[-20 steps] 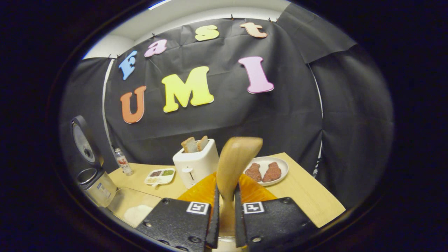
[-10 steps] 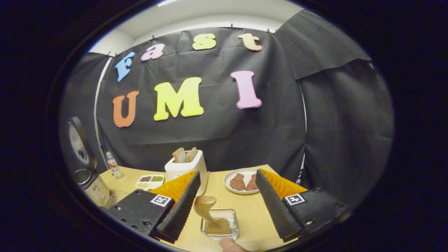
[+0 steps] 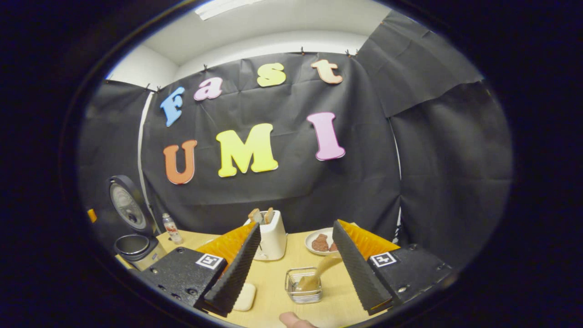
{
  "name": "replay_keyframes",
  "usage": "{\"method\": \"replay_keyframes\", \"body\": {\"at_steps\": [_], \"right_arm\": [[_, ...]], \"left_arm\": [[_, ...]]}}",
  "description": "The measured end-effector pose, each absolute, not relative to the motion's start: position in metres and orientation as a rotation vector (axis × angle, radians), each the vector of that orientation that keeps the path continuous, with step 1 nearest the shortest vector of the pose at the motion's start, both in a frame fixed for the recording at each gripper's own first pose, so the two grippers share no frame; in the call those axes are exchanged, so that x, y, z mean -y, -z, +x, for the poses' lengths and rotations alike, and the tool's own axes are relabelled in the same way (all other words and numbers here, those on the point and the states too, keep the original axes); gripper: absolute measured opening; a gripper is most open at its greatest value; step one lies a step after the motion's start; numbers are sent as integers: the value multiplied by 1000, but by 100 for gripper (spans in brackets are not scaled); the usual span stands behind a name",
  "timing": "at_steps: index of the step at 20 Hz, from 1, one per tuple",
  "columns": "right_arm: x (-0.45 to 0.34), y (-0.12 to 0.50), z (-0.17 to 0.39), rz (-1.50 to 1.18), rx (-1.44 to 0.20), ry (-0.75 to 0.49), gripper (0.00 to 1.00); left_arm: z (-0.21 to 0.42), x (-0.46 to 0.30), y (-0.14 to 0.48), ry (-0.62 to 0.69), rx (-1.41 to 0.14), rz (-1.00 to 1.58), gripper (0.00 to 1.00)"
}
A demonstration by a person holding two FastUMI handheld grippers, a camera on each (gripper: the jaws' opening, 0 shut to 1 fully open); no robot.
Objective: Close the left gripper, press the button to open the rice cooker; take a wooden spoon from the chopstick holder with the right hand, scoop a spoonful of rice and pour it into the rice cooker, then put the wooden spoon back into the chopstick holder.
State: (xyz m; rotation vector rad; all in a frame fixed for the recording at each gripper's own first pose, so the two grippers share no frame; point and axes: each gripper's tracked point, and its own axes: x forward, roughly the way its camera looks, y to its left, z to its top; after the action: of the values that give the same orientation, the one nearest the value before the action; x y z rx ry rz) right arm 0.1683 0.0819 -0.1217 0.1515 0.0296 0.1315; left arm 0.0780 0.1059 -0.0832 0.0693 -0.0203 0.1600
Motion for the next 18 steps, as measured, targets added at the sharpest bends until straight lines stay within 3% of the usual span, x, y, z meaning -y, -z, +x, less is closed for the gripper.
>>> {"method": "replay_keyframes", "body": {"at_steps": [1,2,3,4,5,6,11,12,13,18], "right_arm": [[-80,113,154,156,-10,-136,100],[-81,105,138,154,11,-144,94],[-76,98,125,158,33,-128,100],[-72,92,112,160,49,-114,94],[-73,89,102,152,59,-118,100],[-76,89,92,147,59,-126,100],[-100,110,61,143,-30,-232,100],[-103,114,58,141,-42,-243,94],[-107,118,56,141,-54,-255,100],[-128,130,44,85,-95,-315,100]], "left_arm": [[78,-109,80,-168,14,73,97],[78,-110,76,-170,11,79,97],[76,-112,69,-174,13,84,97],[76,-114,63,-172,14,84,97],[78,-114,56,-168,15,80,97],[78,-115,47,-163,17,75,97],[82,-118,-9,-147,54,75,96],[85,-117,-21,-140,64,72,96],[91,-116,-32,-128,73,68,96],[138,-147,-72,-137,108,52,95]]}}
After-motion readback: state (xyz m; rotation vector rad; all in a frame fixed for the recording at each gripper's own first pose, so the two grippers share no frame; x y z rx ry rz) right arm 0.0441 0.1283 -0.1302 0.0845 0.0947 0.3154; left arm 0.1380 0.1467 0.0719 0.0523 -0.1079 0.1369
